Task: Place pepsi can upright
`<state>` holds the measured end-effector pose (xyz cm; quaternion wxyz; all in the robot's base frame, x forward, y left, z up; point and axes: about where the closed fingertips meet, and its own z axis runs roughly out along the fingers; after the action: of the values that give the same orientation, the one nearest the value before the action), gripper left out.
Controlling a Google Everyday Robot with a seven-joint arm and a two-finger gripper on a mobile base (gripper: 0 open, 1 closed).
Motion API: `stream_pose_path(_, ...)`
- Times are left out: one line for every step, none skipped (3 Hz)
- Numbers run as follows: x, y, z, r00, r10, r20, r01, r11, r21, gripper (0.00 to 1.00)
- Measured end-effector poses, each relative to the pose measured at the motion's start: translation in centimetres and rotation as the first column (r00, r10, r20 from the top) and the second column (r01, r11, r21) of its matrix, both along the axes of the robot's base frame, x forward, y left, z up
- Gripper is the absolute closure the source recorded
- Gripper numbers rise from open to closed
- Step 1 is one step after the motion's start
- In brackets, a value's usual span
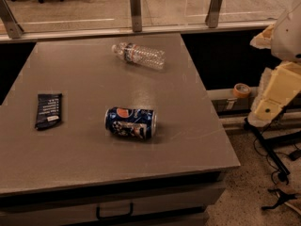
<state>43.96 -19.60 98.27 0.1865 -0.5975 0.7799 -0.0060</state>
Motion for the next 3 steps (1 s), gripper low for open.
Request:
stream_pose_path(1.1, 5.3, 1.2, 0.9998, 0.017, -0.007, -0.016, 0.994, 0.105, 0.0)
stream_pose_path(2.2, 12.0, 0.7, 0.9995, 0.011, -0.03, -0.006, 0.986, 0.164, 0.0)
stream_pose_path(3.0, 17.8, -1.3, 0.9998, 0.009, -0.019, -0.006, 0.989, 0.145, 0.0)
